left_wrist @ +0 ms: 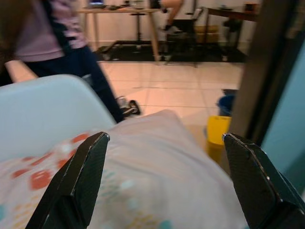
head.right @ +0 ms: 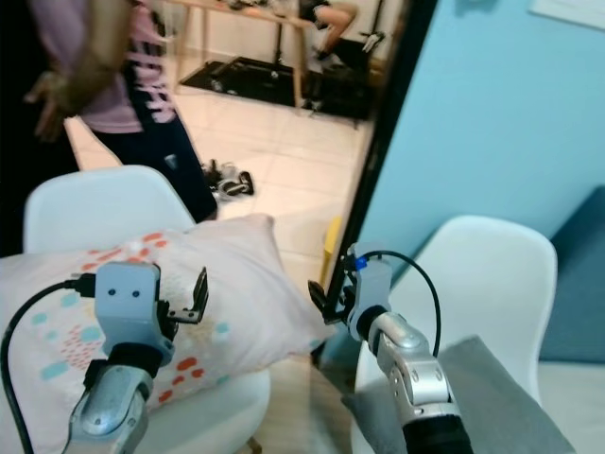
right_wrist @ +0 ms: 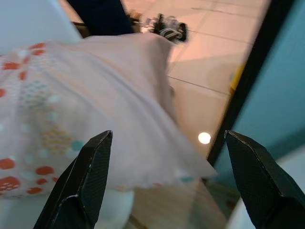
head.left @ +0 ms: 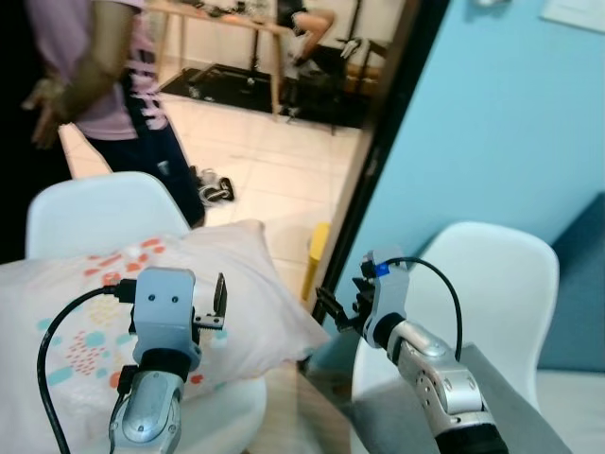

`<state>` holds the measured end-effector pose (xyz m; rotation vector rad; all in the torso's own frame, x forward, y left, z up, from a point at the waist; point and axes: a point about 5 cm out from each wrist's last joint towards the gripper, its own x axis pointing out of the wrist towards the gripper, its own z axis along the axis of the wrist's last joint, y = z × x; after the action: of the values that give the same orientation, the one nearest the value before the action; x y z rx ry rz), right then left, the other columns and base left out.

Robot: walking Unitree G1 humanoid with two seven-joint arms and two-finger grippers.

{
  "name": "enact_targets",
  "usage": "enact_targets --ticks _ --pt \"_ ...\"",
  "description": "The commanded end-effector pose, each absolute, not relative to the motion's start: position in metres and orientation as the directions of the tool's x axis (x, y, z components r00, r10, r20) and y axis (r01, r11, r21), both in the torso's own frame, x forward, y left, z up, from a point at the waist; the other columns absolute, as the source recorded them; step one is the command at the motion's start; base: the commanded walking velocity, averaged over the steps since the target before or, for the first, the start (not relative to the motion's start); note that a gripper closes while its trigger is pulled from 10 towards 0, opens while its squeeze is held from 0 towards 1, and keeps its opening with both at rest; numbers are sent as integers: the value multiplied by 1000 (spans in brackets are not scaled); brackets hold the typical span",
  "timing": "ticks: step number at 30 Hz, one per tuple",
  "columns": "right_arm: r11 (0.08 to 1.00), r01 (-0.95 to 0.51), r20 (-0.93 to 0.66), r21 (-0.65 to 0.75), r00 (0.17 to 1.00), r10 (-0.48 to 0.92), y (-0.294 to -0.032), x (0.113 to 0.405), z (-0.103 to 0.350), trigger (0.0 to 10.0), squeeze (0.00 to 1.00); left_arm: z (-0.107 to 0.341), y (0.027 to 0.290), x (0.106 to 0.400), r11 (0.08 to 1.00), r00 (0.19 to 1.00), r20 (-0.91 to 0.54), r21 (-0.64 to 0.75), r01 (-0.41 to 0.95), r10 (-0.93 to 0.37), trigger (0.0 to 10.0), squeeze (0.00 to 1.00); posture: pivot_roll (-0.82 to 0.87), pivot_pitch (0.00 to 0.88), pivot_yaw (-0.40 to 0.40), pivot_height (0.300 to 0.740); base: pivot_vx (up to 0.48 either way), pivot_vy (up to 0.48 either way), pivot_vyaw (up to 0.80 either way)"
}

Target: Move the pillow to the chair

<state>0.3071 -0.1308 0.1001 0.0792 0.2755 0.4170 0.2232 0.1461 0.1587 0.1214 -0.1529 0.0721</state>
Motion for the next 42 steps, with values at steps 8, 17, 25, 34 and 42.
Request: enact_targets --ticks 8,17,25,34,42 --pt "930 -345 -253 128 895 367 -149 308 94 10000 0 157 146 226 988 988 147 138 -67 47 10000 0 102 0 -131 740 -465 0 -769" --pt "933 -334 -257 132 898 358 -174 261 81 10000 0 121 184 201 969 984 -10 174 -174 178 10000 0 78 0 -123 740 -399 0 -769" --pt "939 -311 -244 148 908 340 -172 266 81 10000 0 117 185 202 971 979 -28 136 -197 202 10000 0 84 0 -121 740 -350 0 -769" --pt "937 -314 -228 151 912 342 -165 270 87 10000 0 127 179 204 974 989 19 167 -150 149 10000 0 91 0 -133 740 0 0 -769" --pt "940 -304 -233 154 914 333 -166 270 87 10000 0 138 168 212 984 996 62 160 -78 69 10000 0 77 0 -126 740 0 0 -769"
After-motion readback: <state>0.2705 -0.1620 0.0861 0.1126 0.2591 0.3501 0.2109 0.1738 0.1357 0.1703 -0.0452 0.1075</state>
